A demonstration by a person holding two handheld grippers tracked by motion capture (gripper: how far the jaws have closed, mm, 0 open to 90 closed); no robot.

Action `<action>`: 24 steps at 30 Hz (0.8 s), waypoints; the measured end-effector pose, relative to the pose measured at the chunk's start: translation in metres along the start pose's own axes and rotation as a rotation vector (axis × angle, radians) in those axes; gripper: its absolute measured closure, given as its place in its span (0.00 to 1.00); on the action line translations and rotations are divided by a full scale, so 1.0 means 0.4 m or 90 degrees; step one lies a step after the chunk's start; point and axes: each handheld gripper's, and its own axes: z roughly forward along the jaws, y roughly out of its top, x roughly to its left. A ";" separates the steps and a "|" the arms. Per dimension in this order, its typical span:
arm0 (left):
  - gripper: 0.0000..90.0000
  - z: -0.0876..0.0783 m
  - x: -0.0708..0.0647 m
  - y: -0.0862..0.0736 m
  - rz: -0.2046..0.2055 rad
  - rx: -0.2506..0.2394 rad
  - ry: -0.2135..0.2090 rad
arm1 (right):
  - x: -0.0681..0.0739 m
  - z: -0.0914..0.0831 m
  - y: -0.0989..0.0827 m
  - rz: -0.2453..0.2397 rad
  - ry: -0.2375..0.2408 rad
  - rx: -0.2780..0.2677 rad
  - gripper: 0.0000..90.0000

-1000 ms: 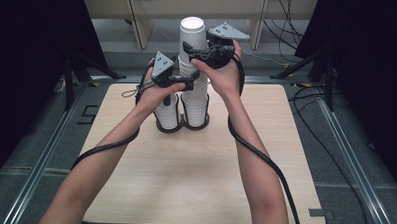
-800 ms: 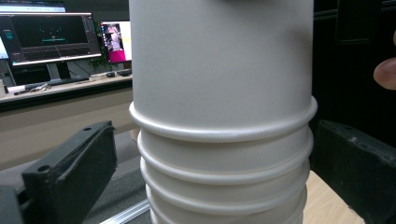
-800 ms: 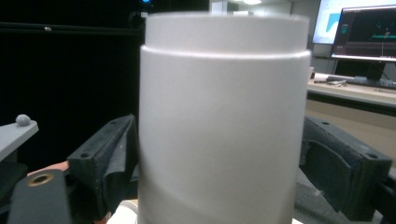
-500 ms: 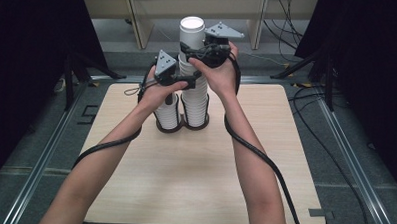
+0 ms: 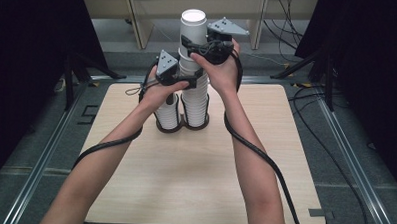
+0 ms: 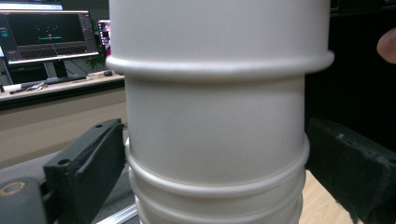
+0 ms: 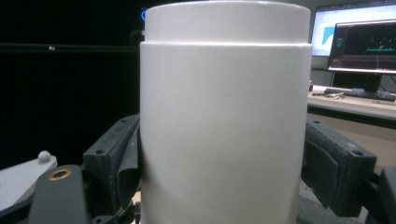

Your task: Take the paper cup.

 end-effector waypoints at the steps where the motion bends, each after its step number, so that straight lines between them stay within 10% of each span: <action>1: 0.06 0.000 -0.002 -0.001 -0.009 0.000 -0.001 | 0.000 0.000 0.000 0.000 0.000 0.000 0.23; 24: 0.07 -0.001 0.002 0.001 0.004 0.007 -0.002 | 0.006 -0.010 0.025 -0.002 -0.004 -0.046 0.25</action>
